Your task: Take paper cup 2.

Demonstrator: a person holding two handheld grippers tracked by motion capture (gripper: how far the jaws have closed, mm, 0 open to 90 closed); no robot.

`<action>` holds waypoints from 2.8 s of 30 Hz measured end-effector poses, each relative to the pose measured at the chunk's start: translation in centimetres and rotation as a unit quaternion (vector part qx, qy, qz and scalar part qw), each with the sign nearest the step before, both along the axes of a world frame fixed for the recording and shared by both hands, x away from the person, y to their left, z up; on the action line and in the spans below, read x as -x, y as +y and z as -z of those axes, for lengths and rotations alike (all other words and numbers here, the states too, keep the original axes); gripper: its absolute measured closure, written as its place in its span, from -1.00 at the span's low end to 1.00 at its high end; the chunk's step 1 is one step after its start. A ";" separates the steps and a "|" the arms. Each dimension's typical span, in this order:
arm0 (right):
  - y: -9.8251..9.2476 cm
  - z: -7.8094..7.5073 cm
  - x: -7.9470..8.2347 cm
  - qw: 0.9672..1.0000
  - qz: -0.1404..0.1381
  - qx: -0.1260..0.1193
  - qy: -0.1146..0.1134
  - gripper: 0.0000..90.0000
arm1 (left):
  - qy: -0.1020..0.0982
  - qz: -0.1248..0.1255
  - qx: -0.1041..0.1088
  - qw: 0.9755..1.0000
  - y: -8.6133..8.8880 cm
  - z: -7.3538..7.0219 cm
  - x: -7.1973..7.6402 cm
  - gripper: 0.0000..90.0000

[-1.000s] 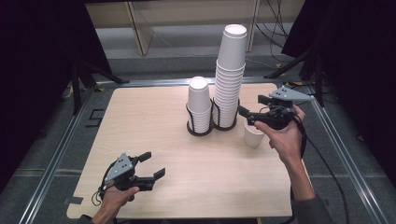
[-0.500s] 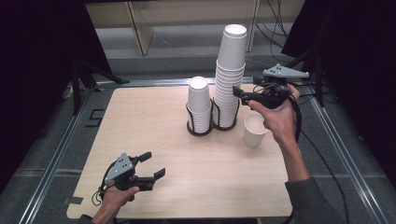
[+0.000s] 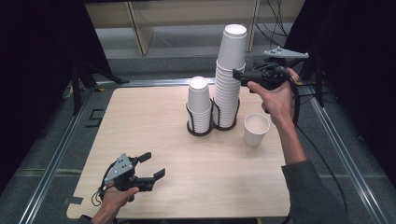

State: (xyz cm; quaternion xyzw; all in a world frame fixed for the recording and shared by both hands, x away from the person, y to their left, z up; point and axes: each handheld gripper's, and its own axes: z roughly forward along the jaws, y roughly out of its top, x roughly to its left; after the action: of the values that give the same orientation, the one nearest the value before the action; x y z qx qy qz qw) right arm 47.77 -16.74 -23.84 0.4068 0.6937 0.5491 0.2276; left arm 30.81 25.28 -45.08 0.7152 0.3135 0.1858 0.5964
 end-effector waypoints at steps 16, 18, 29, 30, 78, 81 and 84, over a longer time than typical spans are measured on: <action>1.9 -1.9 -4.3 1.000 -0.005 0.006 -0.003 -0.66 | -0.002 0.004 0.011 1.000 -0.1 0.2 -0.1 -0.68; 2.2 -2.2 -4.7 1.000 -0.004 0.008 -0.007 -0.72 | 0.002 0.002 0.003 1.000 0.0 0.1 0.0 -0.68; 3.2 -2.4 -7.1 1.000 0.003 0.006 0.000 -0.66 | 0.003 0.003 0.000 1.000 -0.1 0.1 0.1 -0.68; 3.3 -2.3 -7.1 1.000 0.003 0.005 0.000 -0.65 | -0.002 0.006 0.010 1.000 -0.2 0.2 0.0 -0.68; -3.1 -4.7 2.5 0.997 0.016 -0.023 -0.075 -0.60 | 0.009 0.002 -0.007 1.000 -0.2 0.3 0.0 -0.68; -3.0 -3.2 3.3 0.997 0.010 -0.022 -0.073 -0.60 | 0.008 0.000 -0.007 1.000 -0.2 0.3 0.0 -0.68; -2.7 -1.8 4.2 0.997 0.004 -0.017 -0.072 -0.60 | 0.009 0.000 -0.007 1.000 -0.1 0.3 0.0 -0.68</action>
State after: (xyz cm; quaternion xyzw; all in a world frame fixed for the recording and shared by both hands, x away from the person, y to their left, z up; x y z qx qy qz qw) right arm 43.59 -19.48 -22.00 0.3728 0.6644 0.5878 0.2720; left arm 30.84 25.13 -45.40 0.7212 0.3173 0.1818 0.5884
